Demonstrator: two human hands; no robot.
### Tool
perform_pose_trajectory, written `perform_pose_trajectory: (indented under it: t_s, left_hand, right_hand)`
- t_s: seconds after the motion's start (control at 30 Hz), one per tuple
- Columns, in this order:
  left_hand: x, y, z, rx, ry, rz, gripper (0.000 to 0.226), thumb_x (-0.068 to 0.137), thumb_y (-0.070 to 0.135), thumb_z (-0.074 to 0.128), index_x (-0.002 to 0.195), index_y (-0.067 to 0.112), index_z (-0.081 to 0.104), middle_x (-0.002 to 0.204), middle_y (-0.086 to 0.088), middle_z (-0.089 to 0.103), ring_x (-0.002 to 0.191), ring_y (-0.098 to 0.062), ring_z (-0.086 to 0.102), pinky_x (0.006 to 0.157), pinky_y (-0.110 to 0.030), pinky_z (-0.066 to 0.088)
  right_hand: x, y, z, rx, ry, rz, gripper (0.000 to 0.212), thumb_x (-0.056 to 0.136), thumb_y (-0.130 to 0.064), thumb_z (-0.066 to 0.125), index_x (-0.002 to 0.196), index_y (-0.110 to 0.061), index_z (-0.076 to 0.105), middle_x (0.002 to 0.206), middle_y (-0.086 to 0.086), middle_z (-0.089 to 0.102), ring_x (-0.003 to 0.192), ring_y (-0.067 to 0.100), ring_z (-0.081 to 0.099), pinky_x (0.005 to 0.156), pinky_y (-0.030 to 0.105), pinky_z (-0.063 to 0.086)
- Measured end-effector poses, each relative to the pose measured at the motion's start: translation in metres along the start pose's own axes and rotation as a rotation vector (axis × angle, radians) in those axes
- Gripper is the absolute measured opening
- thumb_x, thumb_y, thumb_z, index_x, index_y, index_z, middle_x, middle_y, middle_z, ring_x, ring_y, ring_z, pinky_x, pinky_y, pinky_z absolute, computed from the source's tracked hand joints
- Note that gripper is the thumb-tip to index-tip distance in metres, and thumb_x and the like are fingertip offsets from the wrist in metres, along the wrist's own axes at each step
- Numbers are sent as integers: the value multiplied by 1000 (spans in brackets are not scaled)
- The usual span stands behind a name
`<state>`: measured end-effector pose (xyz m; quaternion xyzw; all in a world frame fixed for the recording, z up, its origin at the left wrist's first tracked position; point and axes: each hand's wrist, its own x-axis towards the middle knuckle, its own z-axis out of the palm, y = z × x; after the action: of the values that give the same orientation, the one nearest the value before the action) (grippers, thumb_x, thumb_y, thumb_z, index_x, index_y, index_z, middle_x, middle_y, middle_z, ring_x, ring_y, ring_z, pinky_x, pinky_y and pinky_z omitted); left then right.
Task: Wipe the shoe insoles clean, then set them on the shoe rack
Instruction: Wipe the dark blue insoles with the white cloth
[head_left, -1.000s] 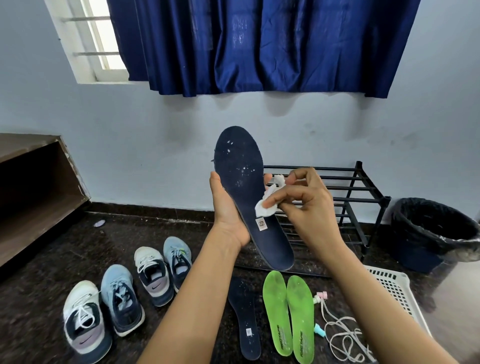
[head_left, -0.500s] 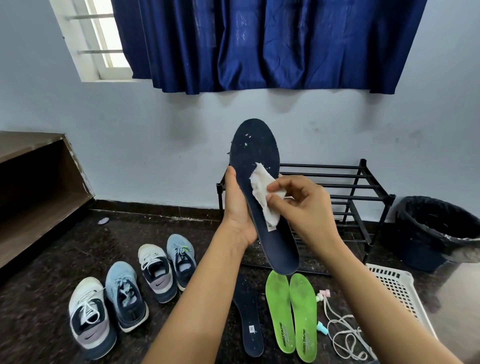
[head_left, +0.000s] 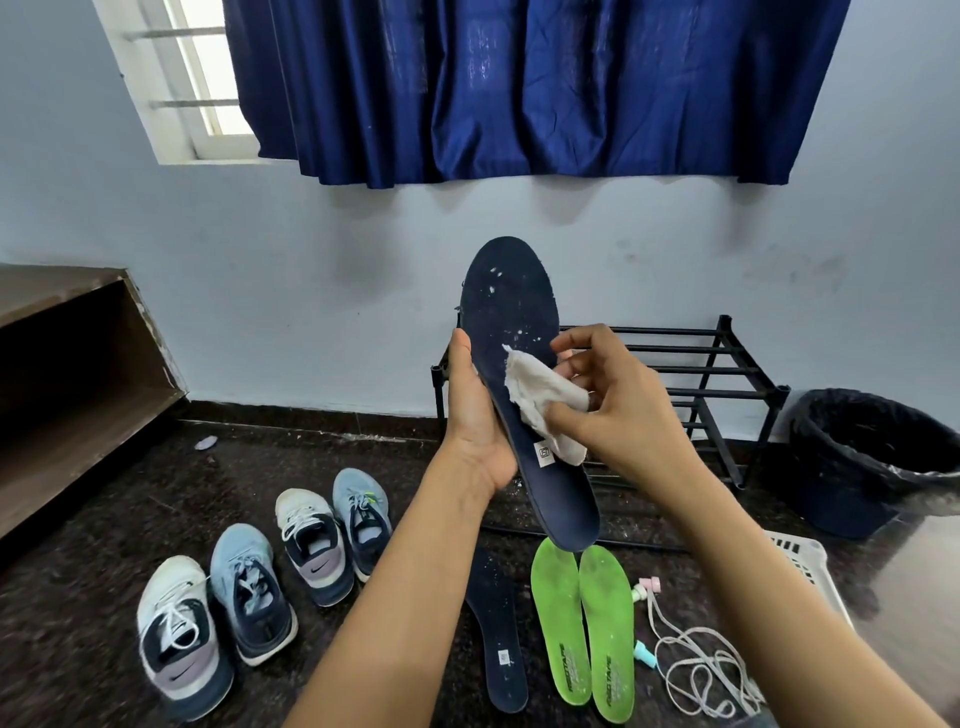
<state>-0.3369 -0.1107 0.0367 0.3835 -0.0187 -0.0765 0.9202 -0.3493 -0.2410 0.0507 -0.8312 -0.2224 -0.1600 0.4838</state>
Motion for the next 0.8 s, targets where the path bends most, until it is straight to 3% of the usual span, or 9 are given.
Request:
perform_pose_trajectory:
  t_s: [0.13,0.23,0.27,0.37,0.47,0.57,0.63,0.7,0.8]
  left_hand:
    - [2,2,0,-19,46,17,81,87,76,28,114,9,65,111,-17,64,104,-32,62,98,-47,49]
    - [-2,2,5,46,32,-11,65,89,65,42,110,7,64,93,-13,70,84,-29,71,75,-42,60]
    - [-3,1,7,75,17,-29,55,90,54,52,111,6,64,95,-17,71,85,-31,71,75,-43,60]
    - [0,-5,3,172,78,39,37,81,4,68,117,0,60,106,-26,66,90,-35,67,80,-47,57]
    - [3,-7,1,261,157,102,39,78,-19,58,114,-5,62,98,-21,68,78,-27,68,69,-36,59]
    - [2,-6,1,299,196,134,36,77,-22,57,104,-1,65,84,-14,69,69,-22,69,61,-31,58]
    - [3,-7,0,312,223,156,37,76,-21,59,107,-1,64,84,-15,69,70,-23,69,62,-32,58]
    - [1,-7,2,325,233,162,39,76,-22,59,108,-1,64,87,-16,69,71,-23,69,64,-32,59]
    - [1,-8,4,309,227,165,34,77,-18,62,104,4,64,86,-15,68,70,-24,68,63,-33,58]
  right_hand:
    - [-2,3,-3,-68,13,102,43,65,-13,76,100,-23,54,74,-6,62,62,3,55,55,12,41]
    - [-2,8,-4,-126,22,201,35,65,-19,76,93,-20,56,69,-3,64,59,8,56,49,14,38]
    - [-1,9,-6,-104,23,247,34,64,-20,77,91,-20,57,70,-1,65,61,13,58,52,17,41]
    - [0,11,-10,236,37,416,31,65,-7,78,90,-11,61,78,10,69,65,24,65,64,34,53]
    - [0,7,-13,712,21,609,28,75,6,69,100,0,58,78,10,68,62,16,67,57,28,55]
    - [-1,8,-14,968,-9,768,24,81,-7,67,103,2,61,80,11,71,66,15,69,57,25,56]
    - [-1,9,-14,932,-48,827,20,82,-18,67,96,-4,65,74,7,72,64,12,68,53,21,54]
    - [-1,9,-12,848,-53,826,14,84,-24,66,87,-10,65,67,2,71,59,9,66,50,19,52]
    - [1,6,-10,875,111,693,12,88,-16,63,82,-5,62,67,5,70,60,18,66,51,24,54]
